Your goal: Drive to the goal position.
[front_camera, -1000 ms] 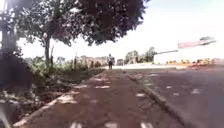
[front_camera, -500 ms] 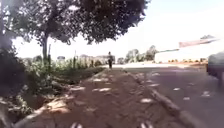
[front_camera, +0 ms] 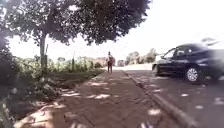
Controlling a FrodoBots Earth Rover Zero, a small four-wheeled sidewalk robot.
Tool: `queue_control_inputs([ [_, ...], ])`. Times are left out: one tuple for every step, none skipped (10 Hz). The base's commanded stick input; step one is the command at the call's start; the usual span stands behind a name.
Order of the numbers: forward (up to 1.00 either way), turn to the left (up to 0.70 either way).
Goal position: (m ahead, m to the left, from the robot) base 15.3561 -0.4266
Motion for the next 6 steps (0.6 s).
queue_control_inputs([
  [0.70, 0.00],
  [0.70, 0.00],
  [0.70, 0.00],
  [0.70, 0.00],
  [0.70, 0.00],
  [0.70, 0.00],
])
